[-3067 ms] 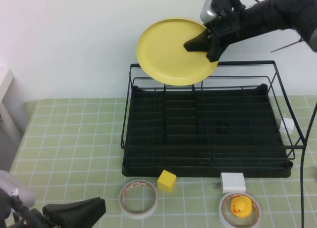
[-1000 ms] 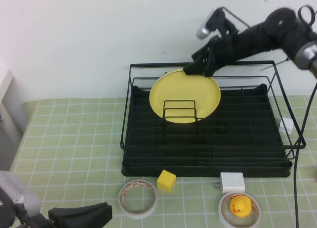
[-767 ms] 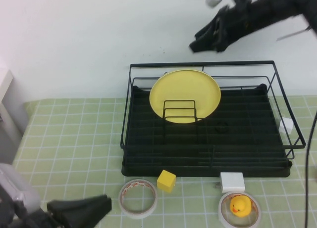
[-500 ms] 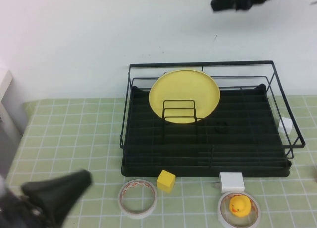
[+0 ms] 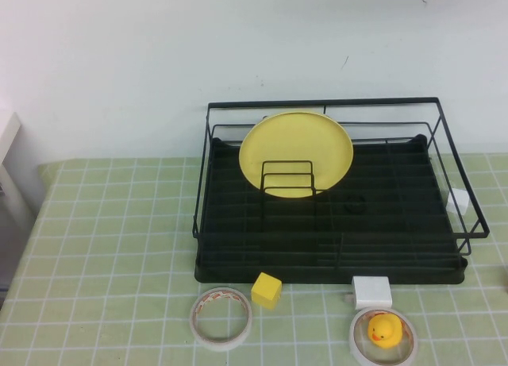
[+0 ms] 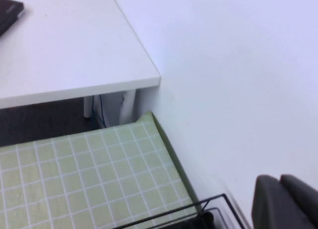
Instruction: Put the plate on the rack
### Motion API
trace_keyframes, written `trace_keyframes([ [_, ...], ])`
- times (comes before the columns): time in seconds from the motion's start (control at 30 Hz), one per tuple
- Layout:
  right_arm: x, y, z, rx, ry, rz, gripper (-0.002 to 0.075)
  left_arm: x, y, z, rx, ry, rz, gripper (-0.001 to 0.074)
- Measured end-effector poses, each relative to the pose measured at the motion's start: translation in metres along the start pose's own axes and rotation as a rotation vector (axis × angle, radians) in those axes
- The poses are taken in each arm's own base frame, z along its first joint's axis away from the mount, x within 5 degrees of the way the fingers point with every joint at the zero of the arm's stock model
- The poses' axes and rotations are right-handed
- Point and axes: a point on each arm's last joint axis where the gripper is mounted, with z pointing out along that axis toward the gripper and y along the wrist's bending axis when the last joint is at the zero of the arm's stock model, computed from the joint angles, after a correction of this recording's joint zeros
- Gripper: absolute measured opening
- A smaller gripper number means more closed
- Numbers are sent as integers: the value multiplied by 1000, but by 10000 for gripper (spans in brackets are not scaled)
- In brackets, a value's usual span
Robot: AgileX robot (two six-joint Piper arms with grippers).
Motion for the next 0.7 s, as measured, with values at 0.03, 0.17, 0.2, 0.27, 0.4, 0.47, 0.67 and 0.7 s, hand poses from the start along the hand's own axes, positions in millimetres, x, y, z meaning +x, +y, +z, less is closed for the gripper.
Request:
trace_keyframes([
  [0.03,-8,9,-1,2,0,-28,12,-1,3,-1,-37,-9,-2,-1],
  [0.17,-34,41,-7,-7,-15,-113,12,-2,11,-2,-123,-24,-14,-1],
  [0.2,-40,48,-10,-13,-23,-129,12,-2,12,-2,-127,-25,-14,-1],
  [0.27,-49,60,-15,-21,-39,-154,12,-2,12,-2,-127,-24,-14,-1],
  [0.4,-66,80,-31,-26,-76,-184,11,-2,11,-2,-115,-23,-14,-1],
  [0.47,-72,86,-39,-22,-92,-195,11,-2,11,-2,-114,-23,-14,-1],
  [0.67,-85,97,-76,66,-106,-191,11,-2,11,-2,-113,-22,-14,-1],
  [0.7,-87,99,-83,74,-114,-190,11,-2,11,-2,-113,-22,-14,-1],
])
